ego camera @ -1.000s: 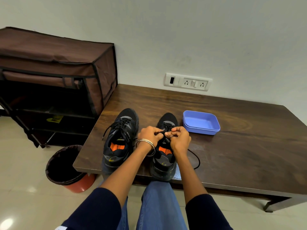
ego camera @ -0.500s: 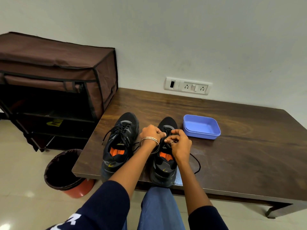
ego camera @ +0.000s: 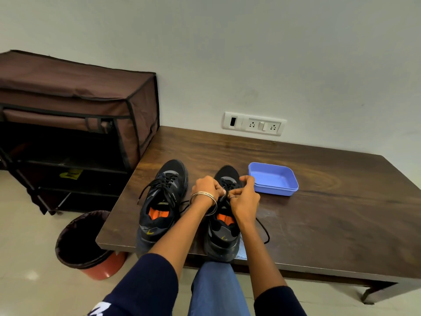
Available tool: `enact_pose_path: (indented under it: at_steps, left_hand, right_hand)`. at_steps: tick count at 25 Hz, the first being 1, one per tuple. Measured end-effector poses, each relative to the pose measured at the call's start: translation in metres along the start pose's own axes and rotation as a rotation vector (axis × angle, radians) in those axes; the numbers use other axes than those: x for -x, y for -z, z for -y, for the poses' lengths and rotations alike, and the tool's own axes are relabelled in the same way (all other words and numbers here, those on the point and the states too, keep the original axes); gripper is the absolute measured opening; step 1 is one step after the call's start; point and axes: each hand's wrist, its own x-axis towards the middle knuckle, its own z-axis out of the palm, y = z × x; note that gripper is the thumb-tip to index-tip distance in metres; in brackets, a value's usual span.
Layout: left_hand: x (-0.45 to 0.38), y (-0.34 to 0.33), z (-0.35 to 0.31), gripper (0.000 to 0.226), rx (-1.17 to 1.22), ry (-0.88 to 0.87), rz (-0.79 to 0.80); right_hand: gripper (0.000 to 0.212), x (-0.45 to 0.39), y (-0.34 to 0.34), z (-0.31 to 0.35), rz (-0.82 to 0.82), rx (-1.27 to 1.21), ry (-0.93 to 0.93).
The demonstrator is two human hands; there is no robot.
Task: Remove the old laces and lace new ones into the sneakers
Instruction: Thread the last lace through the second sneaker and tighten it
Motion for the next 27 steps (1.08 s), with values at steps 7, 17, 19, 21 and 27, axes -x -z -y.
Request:
enact_pose_path:
  at_steps: [7, 17, 19, 21, 27]
  left_hand:
    - [0.007, -0.001, -0.004, 0.028, 0.106, 0.055, -0.134]
    - [0.019, 0.091, -0.026, 0.024, 1.841, 0.100, -0.133]
    - [0.019, 0.087, -0.017, 0.017, 1.354, -0.039, -0.137]
    - [0.016, 0.068, -0.007, 0.012, 0.431, -0.165, -0.127]
    - [0.017, 0.018, 0.006, 0.011, -0.090, -0.057, 0.033]
  right_hand:
    - [0.117, 0.008, 0.003, -0.007, 0.103, 0.677, -0.095]
    - [0.139, 0.006, 0.006, -0.007, 0.054, 0.469, -0.493]
    - [0.136, 0.004, 0.005, -0.009, 0.077, 0.409, -0.509]
    - [0.132, 0.002, 0.004, -0.013, 0.093, 0.367, -0.482]
    - [0.132, 0.006, 0.002, -0.015, 0.081, 0.321, -0.405]
